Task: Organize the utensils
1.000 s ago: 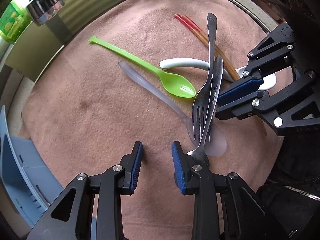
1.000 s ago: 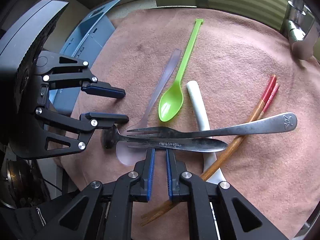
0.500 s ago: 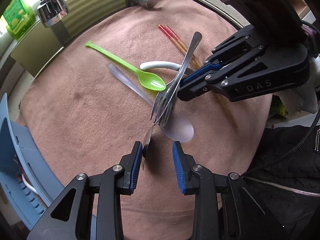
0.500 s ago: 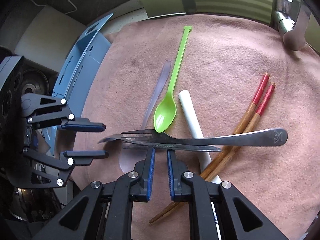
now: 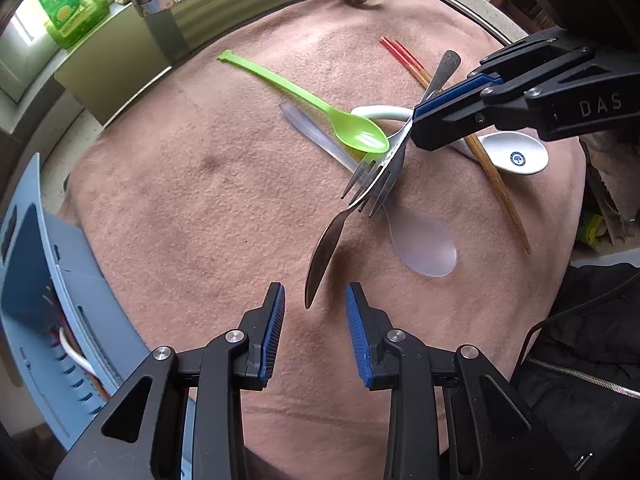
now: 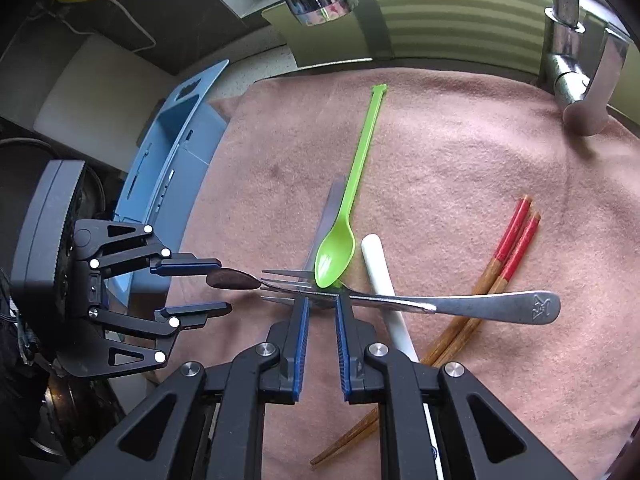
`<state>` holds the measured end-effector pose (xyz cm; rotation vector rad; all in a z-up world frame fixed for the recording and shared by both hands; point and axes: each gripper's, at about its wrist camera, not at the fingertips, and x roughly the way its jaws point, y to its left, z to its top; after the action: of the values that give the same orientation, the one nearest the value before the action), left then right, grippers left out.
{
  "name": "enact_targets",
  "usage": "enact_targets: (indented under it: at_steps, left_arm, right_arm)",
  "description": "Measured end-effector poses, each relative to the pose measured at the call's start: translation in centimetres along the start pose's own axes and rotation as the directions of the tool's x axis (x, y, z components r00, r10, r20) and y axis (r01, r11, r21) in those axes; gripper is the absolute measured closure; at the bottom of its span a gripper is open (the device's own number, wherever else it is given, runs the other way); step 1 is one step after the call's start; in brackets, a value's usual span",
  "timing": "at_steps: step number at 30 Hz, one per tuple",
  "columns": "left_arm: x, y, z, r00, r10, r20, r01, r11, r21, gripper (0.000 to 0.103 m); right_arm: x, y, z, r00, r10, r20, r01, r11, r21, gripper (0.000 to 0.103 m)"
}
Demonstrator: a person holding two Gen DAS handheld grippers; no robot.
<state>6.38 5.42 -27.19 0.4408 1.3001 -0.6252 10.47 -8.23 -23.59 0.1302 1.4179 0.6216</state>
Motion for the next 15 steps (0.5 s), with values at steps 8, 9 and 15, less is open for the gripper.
enact_targets:
  at_steps: [8,9,15]
  left_arm:
    - [0.0,1.2,1.7,1.000,-0.003,0.012,0.003,1.000,-0.014,0.074]
    - [0.1,1.4,2.0,0.999,-0.033,0.009,0.033,0.999,-0.013,0.074]
    - [0.7,3.2,3.7,0.999,-0.035,0.009,0.036,0.998,-0.051,0.089]
  right_arm:
    - [-0.3,-0.8,0.7,0.999,0.022,0.029,-0.023,0.999,0.047,0.086]
    - [-0.3,-0.8,0.9,0.999,0.024,0.027,-0.026,0.998,0.058,0.086]
    - [0.2,-0.8,0.6,0.999,0.038,0.016,-0.039,0.997,0.073,0.086]
